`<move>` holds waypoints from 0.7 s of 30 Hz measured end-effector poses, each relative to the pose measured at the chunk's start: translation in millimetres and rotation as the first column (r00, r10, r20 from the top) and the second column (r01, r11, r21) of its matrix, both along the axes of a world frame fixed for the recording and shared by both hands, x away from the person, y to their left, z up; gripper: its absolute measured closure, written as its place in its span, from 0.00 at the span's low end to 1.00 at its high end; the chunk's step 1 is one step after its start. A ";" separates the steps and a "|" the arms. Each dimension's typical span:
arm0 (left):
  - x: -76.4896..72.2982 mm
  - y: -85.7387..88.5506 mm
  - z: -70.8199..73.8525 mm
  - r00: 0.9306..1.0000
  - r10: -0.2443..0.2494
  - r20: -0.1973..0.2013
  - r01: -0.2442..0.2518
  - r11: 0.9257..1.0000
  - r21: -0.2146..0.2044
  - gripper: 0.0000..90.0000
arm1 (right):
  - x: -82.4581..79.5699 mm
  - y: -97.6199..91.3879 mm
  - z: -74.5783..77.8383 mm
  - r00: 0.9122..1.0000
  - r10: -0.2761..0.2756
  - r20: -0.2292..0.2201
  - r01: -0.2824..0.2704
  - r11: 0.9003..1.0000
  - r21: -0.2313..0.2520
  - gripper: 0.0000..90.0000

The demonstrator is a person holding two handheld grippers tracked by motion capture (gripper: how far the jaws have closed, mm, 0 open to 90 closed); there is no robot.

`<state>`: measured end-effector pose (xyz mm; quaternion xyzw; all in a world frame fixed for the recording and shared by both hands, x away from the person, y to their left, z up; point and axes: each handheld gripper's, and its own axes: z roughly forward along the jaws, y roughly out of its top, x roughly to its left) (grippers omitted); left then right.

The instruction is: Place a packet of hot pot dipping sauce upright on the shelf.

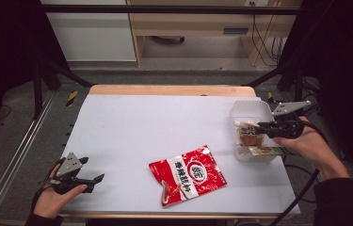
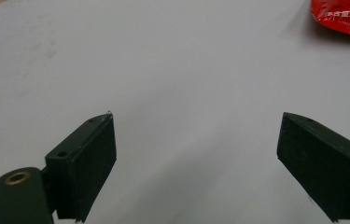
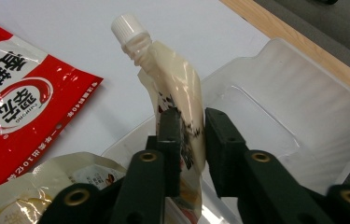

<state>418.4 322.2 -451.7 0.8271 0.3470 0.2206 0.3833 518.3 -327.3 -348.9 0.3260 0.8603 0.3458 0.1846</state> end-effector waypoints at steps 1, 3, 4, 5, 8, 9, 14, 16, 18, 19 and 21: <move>-0.1 -0.1 0.2 1.000 -0.001 0.002 0.001 1.000 -0.002 0.13 | -0.5 0.1 0.3 1.000 -0.002 0.005 0.002 1.000 -0.005 0.77; -0.2 -0.1 0.7 1.000 -0.003 0.006 0.003 1.000 -0.005 0.13 | -2.5 1.7 1.2 1.000 -0.003 0.015 0.003 1.000 -0.009 0.67; -0.2 -0.1 0.9 1.000 -0.004 0.008 0.004 1.000 -0.005 0.13 | -3.6 2.1 1.6 1.000 -0.010 0.018 0.010 1.000 -0.010 0.62; -0.3 -0.1 1.1 1.000 -0.004 0.009 0.004 1.000 -0.006 0.13 | -4.8 2.3 2.2 1.000 -0.012 0.026 0.012 1.000 -0.011 0.58; -0.4 -0.3 1.3 1.000 -0.005 0.011 0.005 1.000 -0.008 0.13 | -8.0 3.2 3.6 0.999 -0.018 0.045 0.019 1.000 -0.017 0.44; -0.5 -0.4 1.3 1.000 -0.006 0.011 0.006 1.000 -0.008 0.13 | -9.4 4.0 4.3 0.999 -0.021 0.049 0.022 1.000 -0.019 0.40; -0.5 -0.6 1.3 1.000 -0.006 0.012 0.006 1.000 -0.009 0.13 | -16.0 8.1 12.5 0.995 -0.029 0.093 0.029 1.000 -0.003 0.29; -0.6 -0.7 1.5 1.000 -0.007 0.015 0.007 1.000 -0.009 0.13 | -18.2 11.1 16.6 0.994 -0.022 0.108 0.023 1.000 -0.002 0.25; -0.7 -0.8 1.8 1.000 -0.008 0.017 0.008 1.000 -0.008 0.13 | -20.1 14.8 20.4 0.993 -0.020 0.120 0.020 1.000 -0.002 0.21; -0.8 -0.9 2.0 1.000 -0.009 0.018 0.009 1.000 -0.008 0.13 | -21.4 16.9 22.5 0.991 -0.021 0.128 0.021 1.000 0.002 0.20; -0.9 -1.0 2.1 1.000 -0.010 0.019 0.010 1.000 -0.009 0.13 | -23.4 21.3 26.7 0.989 -0.016 0.146 0.016 1.000 0.001 0.17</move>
